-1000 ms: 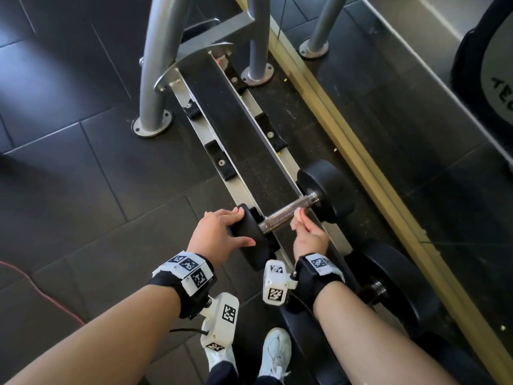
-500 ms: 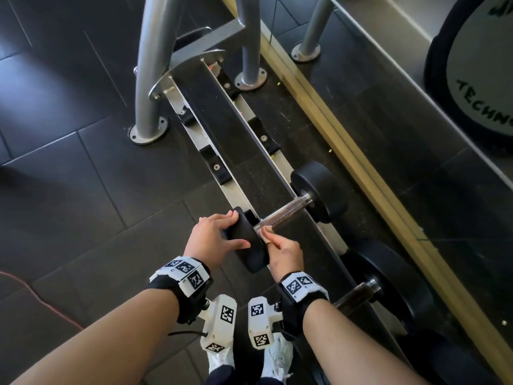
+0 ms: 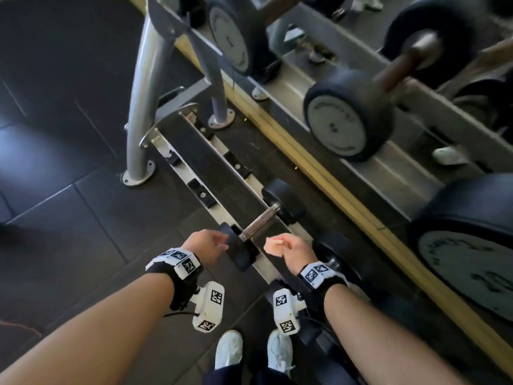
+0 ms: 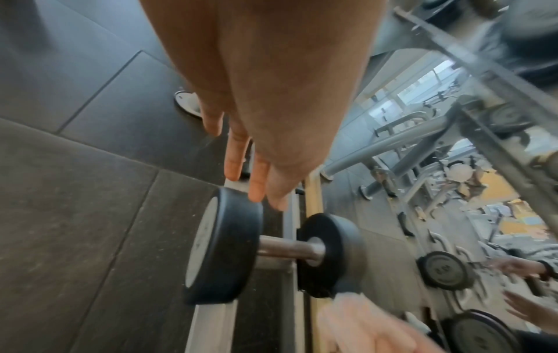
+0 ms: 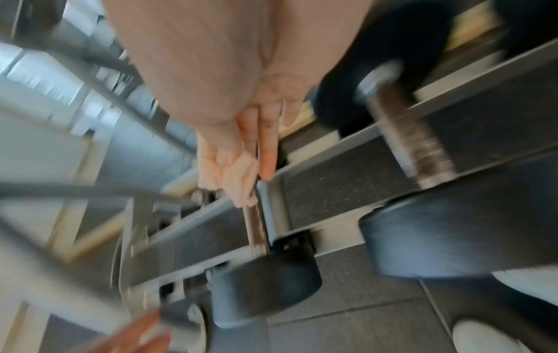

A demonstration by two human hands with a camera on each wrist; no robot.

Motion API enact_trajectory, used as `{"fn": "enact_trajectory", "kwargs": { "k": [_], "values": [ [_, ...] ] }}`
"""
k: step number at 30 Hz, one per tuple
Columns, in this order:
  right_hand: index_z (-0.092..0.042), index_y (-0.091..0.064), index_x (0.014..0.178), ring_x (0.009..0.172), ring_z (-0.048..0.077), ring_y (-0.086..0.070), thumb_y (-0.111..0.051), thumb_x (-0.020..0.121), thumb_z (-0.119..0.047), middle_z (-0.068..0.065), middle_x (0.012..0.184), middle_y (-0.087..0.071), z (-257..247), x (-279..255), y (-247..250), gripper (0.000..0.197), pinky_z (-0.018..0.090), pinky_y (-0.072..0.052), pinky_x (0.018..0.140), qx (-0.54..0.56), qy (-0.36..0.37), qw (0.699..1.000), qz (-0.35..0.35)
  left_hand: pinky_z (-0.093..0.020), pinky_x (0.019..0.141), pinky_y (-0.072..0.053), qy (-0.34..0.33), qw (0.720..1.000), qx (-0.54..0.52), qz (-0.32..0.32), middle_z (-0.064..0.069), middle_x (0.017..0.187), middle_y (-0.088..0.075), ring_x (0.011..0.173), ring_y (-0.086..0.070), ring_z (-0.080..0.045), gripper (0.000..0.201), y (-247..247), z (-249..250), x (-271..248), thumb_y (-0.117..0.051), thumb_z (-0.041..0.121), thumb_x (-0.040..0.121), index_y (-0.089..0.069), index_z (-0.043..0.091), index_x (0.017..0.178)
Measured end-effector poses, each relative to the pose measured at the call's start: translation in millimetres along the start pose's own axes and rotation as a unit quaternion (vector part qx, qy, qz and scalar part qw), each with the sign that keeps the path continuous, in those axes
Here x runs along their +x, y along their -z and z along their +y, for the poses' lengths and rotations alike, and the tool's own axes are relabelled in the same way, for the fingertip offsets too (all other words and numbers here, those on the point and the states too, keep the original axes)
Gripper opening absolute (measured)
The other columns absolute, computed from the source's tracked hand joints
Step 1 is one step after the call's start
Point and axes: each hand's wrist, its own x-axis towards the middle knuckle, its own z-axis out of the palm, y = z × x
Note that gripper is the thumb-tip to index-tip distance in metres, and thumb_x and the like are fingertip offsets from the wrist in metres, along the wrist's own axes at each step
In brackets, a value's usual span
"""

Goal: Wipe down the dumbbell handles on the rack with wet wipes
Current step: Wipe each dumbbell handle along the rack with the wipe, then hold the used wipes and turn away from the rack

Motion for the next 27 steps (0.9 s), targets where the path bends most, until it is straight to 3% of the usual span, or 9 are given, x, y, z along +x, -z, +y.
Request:
{"fn": "enact_trajectory", "kwargs": {
  "k": [2,4,6,9,11,14,18,22,27],
  "values": [
    [-0.020,-0.070,0.097,0.097,0.022,-0.067,-0.067,0.089,-0.015,0.004,0.103,-0.072,-3.0,-46.6,29.3,0.010,0.036,-0.054,0.087,0.030,-0.035,0.996,0.077,-0.024,0.096,-0.044,-0.026,1.000,0.013,0.004,0.004,0.122,-0.068,0.115,-0.061,-0.018,0.030,24.0,29.1,-36.3,-0.060,0.032,0.094,-0.067,0.027,0.123],
    [0.000,-0.062,0.105,0.101,0.040,-0.065,-0.068,0.089,-0.006,0.024,0.111,-0.064,8.1,-103.7,55.7,0.018,0.056,-0.052,0.089,0.068,-0.095,0.987,0.107,-0.028,0.095,-0.047,-0.066,0.997,0.026,-0.007,0.001,0.117,-0.070,0.111,-0.063,-0.020,0.026,40.8,65.4,-79.0,-0.058,0.030,0.095,-0.070,0.024,0.117],
    [-0.002,-0.060,0.095,0.097,0.043,-0.065,-0.067,0.089,-0.003,0.026,0.106,-0.062,19.9,-167.2,81.9,0.009,0.061,-0.052,0.086,0.097,-0.133,0.978,0.125,-0.026,0.095,-0.046,-0.114,0.993,0.025,-0.019,0.001,0.112,-0.071,0.107,-0.065,-0.018,0.021,47.9,104.4,-118.6,-0.060,0.028,0.095,-0.071,0.022,0.112],
    [-0.014,-0.062,0.091,0.095,0.034,-0.066,-0.068,0.089,-0.013,0.019,0.102,-0.068,35.8,-259.7,122.0,0.006,0.045,-0.053,0.087,0.064,-0.129,0.973,0.178,-0.026,0.096,-0.046,-0.184,0.981,0.045,-0.050,0.001,0.108,-0.073,0.102,-0.067,-0.016,0.016,40.2,163.7,-172.4,-0.065,0.026,0.093,-0.070,0.024,0.107],
    [-0.019,-0.066,0.092,0.095,0.026,-0.065,-0.068,0.090,-0.021,0.012,0.100,-0.071,42.7,-320.6,151.4,0.004,0.035,-0.048,0.085,0.017,-0.127,0.971,0.203,-0.027,0.099,-0.045,-0.247,0.961,0.102,-0.072,0.000,0.110,-0.074,0.105,-0.067,-0.017,0.017,22.5,205.7,-206.3,-0.064,0.027,0.093,-0.072,0.022,0.108],
    [-0.027,-0.063,0.087,0.096,0.024,-0.065,-0.062,0.092,-0.023,0.005,0.097,-0.072,63.2,-405.9,187.6,0.007,0.033,-0.047,0.086,-0.025,-0.117,0.958,0.261,-0.026,0.094,-0.047,-0.331,0.921,0.175,-0.107,0.002,0.111,-0.072,0.108,-0.065,-0.018,0.018,-16.4,271.7,-259.2,-0.061,0.027,0.094,-0.073,0.024,0.107],
    [-0.018,-0.068,0.099,0.098,0.022,-0.065,-0.064,0.090,-0.023,0.001,0.095,-0.070,108.6,-518.9,208.4,0.011,0.023,-0.040,0.078,0.003,-0.158,0.922,0.354,-0.025,0.092,-0.044,-0.433,0.840,0.283,-0.164,0.001,0.119,-0.070,0.111,-0.062,-0.018,0.023,-89.6,344.0,-336.5,-0.058,0.029,0.095,-0.070,0.023,0.114],
    [-0.021,-0.067,0.090,0.085,0.019,-0.064,-0.067,0.088,-0.028,-0.001,0.086,-0.069,167.7,-638.2,213.9,0.007,0.033,-0.048,0.080,0.066,-0.184,0.870,0.453,-0.023,0.091,-0.042,-0.510,0.769,0.325,-0.207,-0.001,0.118,-0.070,0.110,-0.063,-0.018,0.026,-184.8,397.6,-421.9,-0.060,0.028,0.095,-0.070,0.019,0.116],
    [-0.023,-0.066,0.086,0.078,0.014,-0.065,-0.072,0.082,-0.040,-0.004,0.080,-0.070,263.4,-802.2,196.8,0.018,0.036,-0.050,0.077,0.121,-0.222,0.800,0.544,-0.027,0.096,-0.043,-0.566,0.699,0.346,-0.266,-0.001,0.118,-0.070,0.113,-0.062,-0.021,0.023,-347.8,443.2,-544.4,-0.063,0.025,0.093,-0.072,0.017,0.112]
  ]
}}
